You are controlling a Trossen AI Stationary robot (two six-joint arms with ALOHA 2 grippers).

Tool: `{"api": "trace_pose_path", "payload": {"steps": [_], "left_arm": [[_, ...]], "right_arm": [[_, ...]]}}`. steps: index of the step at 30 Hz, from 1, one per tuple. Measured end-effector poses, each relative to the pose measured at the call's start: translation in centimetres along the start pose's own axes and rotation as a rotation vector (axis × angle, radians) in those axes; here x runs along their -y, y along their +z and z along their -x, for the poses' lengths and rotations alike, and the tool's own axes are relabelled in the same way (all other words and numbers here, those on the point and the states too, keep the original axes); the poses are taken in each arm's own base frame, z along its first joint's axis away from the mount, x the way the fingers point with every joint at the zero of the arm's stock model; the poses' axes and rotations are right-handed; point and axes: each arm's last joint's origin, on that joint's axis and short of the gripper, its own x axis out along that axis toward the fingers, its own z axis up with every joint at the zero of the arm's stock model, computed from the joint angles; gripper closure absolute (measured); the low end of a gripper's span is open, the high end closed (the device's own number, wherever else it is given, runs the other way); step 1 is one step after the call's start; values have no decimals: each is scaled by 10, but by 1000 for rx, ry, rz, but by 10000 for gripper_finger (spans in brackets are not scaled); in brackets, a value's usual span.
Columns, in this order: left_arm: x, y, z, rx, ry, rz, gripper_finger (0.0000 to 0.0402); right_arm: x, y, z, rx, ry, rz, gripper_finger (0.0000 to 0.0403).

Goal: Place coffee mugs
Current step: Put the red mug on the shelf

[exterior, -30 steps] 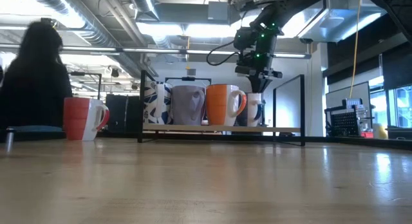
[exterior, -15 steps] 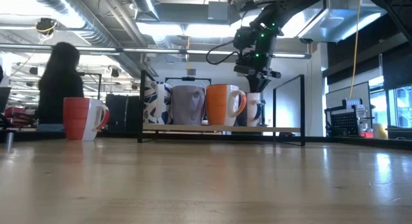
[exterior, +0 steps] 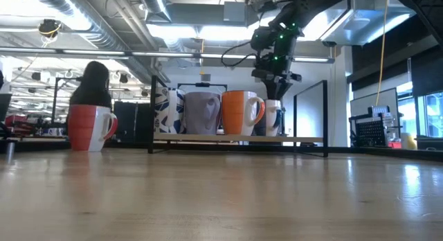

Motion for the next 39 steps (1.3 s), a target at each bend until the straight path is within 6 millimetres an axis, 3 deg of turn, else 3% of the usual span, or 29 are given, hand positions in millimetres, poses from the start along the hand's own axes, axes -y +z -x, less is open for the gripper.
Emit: {"api": "trace_pose_path", "payload": {"steps": [6,12,17,22,26,29,34,39], "left_arm": [[0,0,0,0,0,0,281],[-1,-3,0,-29,7,-16,281],[0,-7,-4,-76,32,-18,281],[0,-13,-22,-175,114,-27,281],[-4,-16,-45,-250,220,4,281],[-12,-19,-64,-334,242,69,276],[-35,-36,-85,-601,175,182,243],[-54,-50,-85,-808,180,188,214]], "right_arm": [[3,12,29,32,14,24,292],[-14,10,101,126,111,99,292],[-56,-19,166,306,223,243,292],[-99,-63,201,449,344,401,292],[-122,-104,204,506,436,485,292],[-127,-132,193,510,481,480,292],[-118,-171,176,507,542,404,292],[-102,-192,167,509,572,321,292]]}}
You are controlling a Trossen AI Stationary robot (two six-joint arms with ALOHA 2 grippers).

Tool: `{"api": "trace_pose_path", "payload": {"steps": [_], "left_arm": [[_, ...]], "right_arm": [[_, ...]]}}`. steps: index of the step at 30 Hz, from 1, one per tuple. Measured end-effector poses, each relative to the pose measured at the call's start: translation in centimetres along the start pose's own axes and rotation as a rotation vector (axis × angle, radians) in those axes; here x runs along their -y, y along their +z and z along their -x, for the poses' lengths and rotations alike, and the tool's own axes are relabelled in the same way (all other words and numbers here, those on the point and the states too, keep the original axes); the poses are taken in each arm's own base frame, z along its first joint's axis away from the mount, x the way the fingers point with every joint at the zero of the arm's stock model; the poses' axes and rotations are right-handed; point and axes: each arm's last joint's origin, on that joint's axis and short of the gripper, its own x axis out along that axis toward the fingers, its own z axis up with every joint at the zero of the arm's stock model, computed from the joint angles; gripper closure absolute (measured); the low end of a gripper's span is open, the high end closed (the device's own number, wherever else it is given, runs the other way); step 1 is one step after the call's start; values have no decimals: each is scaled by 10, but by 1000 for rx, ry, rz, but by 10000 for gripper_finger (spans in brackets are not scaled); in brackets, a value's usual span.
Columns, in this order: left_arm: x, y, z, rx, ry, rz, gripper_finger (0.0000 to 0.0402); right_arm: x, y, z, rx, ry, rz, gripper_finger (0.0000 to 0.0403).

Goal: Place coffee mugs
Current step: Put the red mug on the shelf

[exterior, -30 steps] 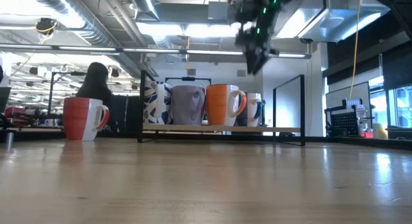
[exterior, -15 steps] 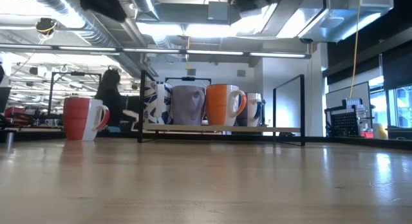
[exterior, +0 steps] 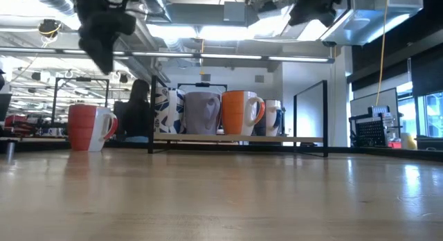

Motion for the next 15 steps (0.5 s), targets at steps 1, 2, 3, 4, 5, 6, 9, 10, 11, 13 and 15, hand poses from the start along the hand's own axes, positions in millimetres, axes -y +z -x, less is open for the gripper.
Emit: {"api": "trace_pose_path", "payload": {"steps": [1,2,3,4,5,6,9,10,11,13,15], "left_arm": [[-3,-1,-2,-30,33,-16,213],[-5,-2,-4,-56,66,-30,212],[-7,-2,-8,-77,89,-47,212],[-8,-3,-12,-104,99,-60,212],[-9,-3,-17,-133,100,-76,212],[-10,-3,-21,-156,91,-94,212],[-12,-5,-36,-233,85,-159,212],[-13,-6,-41,-257,91,-178,211],[-13,-6,-45,-275,101,-186,211],[-15,-7,-52,-297,122,-188,211],[-16,-9,-58,-318,134,-193,211]], "right_arm": [[1,-4,2,0,1,-9,292],[3,-8,3,-5,-2,-19,292],[4,-10,4,-3,-8,-21,292],[4,-11,5,-1,-17,-21,292],[5,-13,5,0,-24,-21,292],[5,-13,6,1,-26,-21,292],[6,-14,6,0,-26,-19,292],[6,-14,6,-2,-27,-18,292],[6,-14,6,-4,-27,-17,292],[6,-14,6,-7,-27,-17,292],[6,-15,6,-11,-28,-16,292]]}}
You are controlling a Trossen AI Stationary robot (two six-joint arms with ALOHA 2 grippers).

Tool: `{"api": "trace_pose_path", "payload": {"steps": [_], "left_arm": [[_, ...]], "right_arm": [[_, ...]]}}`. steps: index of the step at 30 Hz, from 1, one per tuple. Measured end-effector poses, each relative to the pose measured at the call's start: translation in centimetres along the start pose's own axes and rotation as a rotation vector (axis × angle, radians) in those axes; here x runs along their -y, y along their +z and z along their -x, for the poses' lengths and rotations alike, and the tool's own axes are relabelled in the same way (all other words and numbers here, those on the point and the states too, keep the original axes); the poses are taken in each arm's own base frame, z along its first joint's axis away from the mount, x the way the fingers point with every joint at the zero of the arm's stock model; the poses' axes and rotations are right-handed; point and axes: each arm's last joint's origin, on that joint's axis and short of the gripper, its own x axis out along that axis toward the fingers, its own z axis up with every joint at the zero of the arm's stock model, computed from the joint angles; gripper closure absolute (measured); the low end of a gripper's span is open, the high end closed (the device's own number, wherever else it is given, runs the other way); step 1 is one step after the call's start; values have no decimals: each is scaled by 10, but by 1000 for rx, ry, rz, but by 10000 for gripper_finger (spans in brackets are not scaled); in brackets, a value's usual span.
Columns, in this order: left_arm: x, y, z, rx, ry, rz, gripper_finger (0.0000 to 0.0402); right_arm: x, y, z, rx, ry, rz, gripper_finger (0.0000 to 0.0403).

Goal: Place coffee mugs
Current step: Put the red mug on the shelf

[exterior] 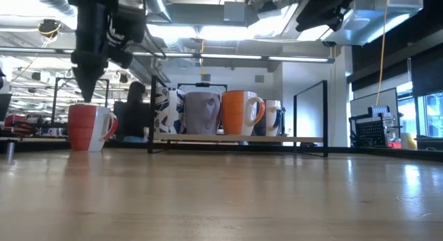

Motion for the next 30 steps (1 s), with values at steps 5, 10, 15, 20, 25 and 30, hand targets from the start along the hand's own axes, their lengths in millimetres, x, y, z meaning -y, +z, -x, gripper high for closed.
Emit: {"api": "trace_pose_path", "payload": {"steps": [5,10,15,20,25,30], "left_arm": [[1,-3,-17,-41,23,-17,211],[3,-5,-28,-40,25,-45,212],[4,-7,-33,-63,21,-69,250],[5,-6,-34,-50,1,-73,322],[5,-6,-34,-49,-15,-91,388],[9,-6,-33,-51,-47,-72,385]], "right_arm": [[0,-1,0,-10,-3,3,292],[0,-1,0,-10,-3,14,292],[0,-1,0,-10,-3,23,292],[0,-1,0,-10,-4,26,292],[0,-1,0,-10,-4,25,292],[0,-1,-2,-19,-2,23,292]]}}
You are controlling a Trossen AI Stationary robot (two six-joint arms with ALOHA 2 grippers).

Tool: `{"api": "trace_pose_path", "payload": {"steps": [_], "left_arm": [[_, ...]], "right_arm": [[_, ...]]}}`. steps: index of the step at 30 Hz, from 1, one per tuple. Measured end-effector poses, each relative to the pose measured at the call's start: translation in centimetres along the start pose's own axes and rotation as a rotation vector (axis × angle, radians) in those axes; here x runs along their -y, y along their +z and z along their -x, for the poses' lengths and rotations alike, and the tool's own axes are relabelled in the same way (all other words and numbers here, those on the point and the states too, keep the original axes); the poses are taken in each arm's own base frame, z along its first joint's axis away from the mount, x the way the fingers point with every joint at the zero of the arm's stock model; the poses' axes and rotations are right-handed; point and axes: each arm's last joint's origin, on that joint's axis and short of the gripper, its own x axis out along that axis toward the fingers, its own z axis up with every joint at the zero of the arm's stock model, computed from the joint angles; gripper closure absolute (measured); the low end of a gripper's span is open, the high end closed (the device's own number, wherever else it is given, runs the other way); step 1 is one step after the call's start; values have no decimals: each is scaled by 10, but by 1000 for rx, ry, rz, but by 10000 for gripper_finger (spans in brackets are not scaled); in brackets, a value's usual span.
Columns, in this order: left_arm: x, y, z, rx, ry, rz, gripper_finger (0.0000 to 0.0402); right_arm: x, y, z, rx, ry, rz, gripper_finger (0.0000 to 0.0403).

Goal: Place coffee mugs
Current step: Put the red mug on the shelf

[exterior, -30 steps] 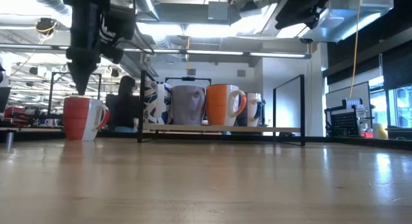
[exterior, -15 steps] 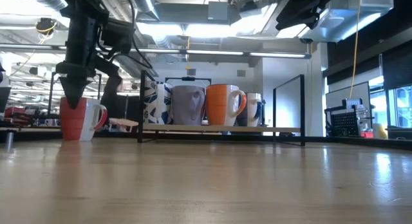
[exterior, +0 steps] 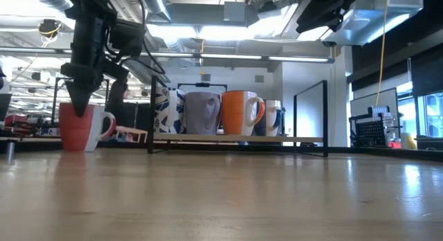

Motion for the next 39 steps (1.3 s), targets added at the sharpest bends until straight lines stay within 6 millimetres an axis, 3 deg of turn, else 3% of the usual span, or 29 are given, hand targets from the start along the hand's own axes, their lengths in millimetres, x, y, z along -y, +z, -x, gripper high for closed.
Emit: {"api": "trace_pose_path", "payload": {"steps": [4,10,17,23,33,39], "left_arm": [[13,3,15,11,-74,30,389],[41,9,54,94,-104,-42,389],[80,18,94,230,-171,-151,390],[127,38,116,259,-192,-285,390],[204,85,115,243,-181,-421,387],[239,109,108,242,-173,-506,386]], "right_arm": [[0,0,0,1,5,-35,292],[-3,0,0,0,16,-150,292],[-36,-10,9,3,74,-149,292],[-66,-28,23,8,68,-95,292],[-97,-65,52,-49,75,-35,292],[-105,-80,66,-38,76,-23,292]]}}
